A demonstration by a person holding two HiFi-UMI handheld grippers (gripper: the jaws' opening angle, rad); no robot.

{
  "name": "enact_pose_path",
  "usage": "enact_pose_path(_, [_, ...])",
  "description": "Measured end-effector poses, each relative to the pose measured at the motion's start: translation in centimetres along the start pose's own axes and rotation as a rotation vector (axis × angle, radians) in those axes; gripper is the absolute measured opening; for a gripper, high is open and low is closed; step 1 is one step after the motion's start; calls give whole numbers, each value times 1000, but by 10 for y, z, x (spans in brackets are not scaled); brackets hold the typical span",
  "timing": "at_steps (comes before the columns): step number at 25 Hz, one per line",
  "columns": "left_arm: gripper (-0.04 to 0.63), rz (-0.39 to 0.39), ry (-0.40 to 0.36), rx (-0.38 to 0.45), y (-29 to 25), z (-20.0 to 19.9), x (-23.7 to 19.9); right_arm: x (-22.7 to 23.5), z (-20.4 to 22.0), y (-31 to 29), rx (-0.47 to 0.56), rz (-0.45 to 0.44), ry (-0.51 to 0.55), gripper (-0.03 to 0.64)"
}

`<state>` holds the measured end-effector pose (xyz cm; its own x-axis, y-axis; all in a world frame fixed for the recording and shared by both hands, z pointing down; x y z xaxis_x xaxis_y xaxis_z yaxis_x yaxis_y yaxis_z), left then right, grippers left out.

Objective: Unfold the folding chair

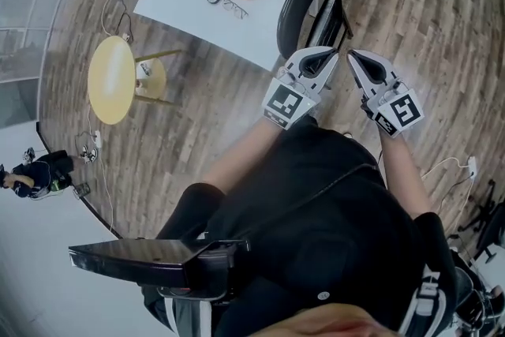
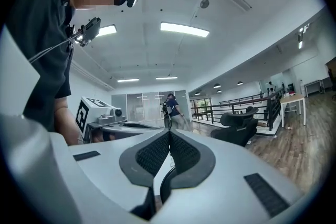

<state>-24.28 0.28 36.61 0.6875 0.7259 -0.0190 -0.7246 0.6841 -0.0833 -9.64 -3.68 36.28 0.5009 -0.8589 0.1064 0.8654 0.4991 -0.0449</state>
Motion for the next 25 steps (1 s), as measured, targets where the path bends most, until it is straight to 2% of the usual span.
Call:
enact_pose_path(5, [5,29,14,2,13,3,-49,-2,2,-47,-8,69,0,8])
enact_pose_path(11, [5,32,35,-47,25,20,-97,2,19,-84,-46,190,-27,8])
enact_pose_path(14, [5,3,64,-101,28,34,-120,10,33,-98,-70,237,-79,8])
enact_pose_path(18, [5,-67,151,-161,28,54,-155,25,50,-117,-101,274,-97,8])
enact_pose_path(21, [5,-96,167,-250,19,73,-174,39,70,-128,-137,294,-118,8])
enact_pose_path(25, [6,-131,245,-368,9,103,-194,50,96,-138,-180,311,-162,8])
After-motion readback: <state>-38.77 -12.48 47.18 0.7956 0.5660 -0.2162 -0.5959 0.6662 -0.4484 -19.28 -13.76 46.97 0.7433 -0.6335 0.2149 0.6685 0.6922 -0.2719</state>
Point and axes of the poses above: the fingertips, and each gripper's own axes: y backward along the fingers, x to its right, z out of its underside, the point moved 8 cm from there along y, backward along the fingers, and after that the axes turned 10 degrees about z, right-handed, at the moved point
